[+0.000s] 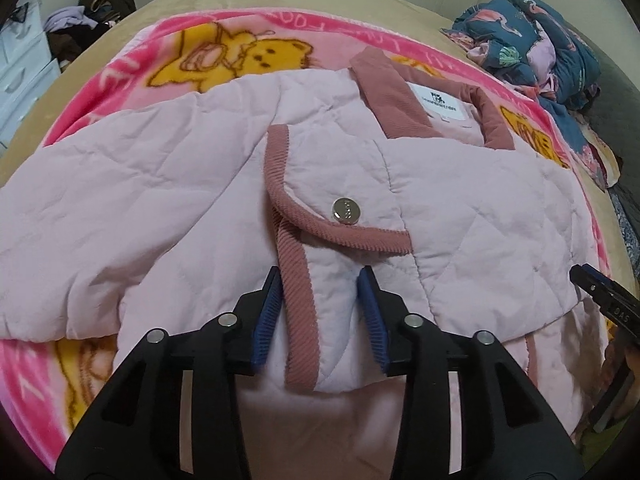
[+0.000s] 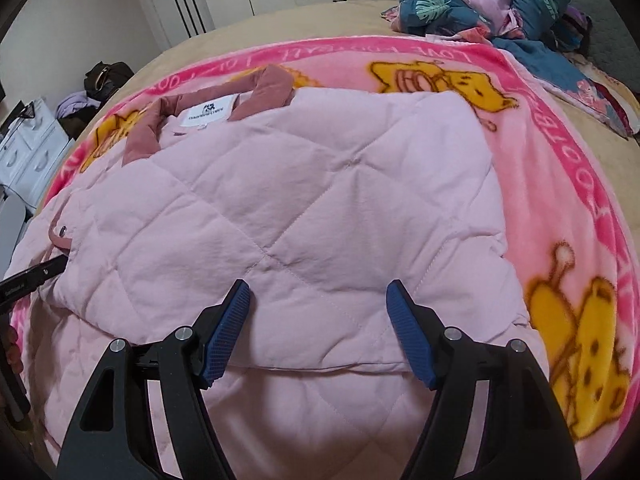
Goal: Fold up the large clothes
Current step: 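Carry the sleeve across the jacket front and release it, then move the left tool to the other sleeve's cuff and grasp it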
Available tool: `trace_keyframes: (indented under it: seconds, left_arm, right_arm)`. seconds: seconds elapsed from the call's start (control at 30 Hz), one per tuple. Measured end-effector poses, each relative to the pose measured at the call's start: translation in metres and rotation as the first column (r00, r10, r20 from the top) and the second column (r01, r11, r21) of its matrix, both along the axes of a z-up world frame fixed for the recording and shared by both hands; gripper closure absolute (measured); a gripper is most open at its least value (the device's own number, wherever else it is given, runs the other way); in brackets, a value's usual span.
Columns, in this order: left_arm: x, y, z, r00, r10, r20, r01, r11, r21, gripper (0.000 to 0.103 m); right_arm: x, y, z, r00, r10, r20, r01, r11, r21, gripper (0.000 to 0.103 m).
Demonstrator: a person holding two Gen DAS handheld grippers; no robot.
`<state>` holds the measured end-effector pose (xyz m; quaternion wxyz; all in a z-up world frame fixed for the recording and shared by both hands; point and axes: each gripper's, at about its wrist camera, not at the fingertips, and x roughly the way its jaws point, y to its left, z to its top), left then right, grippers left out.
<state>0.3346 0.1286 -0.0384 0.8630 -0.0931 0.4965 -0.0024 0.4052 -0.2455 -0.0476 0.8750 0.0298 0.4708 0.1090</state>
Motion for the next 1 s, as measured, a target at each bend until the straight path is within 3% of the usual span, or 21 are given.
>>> trace_keyframes:
  seconds: [0.1, 0.17, 0.27, 0.43, 1.0]
  left_arm:
    - [-0.008, 0.002, 0.01, 1.0, 0.008, 0.013, -0.008, 1.0, -0.002, 0.041]
    - [-0.013, 0.002, 0.017, 1.0, 0.005, 0.023, -0.005, 1.0, -0.01, 0.03]
    - [-0.023, 0.004, 0.027, 0.999, 0.02, 0.029, -0.02, 1.0, 0.005, 0.01]
    - [-0.04, 0.009, 0.04, 0.998, 0.044, 0.045, -0.045, 0.999, 0.019, 0.009]
    - [-0.096, 0.068, 0.072, 0.978, 0.167, 0.125, -0.171, 0.985, 0.021, 0.009]
  right_arm:
    - [-0.012, 0.002, 0.013, 0.999, 0.009, 0.038, -0.01, 1.0, 0.022, 0.032]
    - [-0.021, 0.005, 0.024, 0.998, 0.011, 0.066, -0.013, 0.999, 0.031, 0.02]
    - [-0.034, 0.009, 0.037, 0.995, 0.012, 0.1, -0.018, 0.998, 0.061, 0.012]
    - [-0.052, 0.018, 0.054, 0.99, 0.024, 0.14, -0.036, 0.996, 0.087, 0.006]
    - [-0.091, 0.077, 0.104, 0.968, 0.108, 0.227, -0.137, 0.984, 0.113, 0.005]
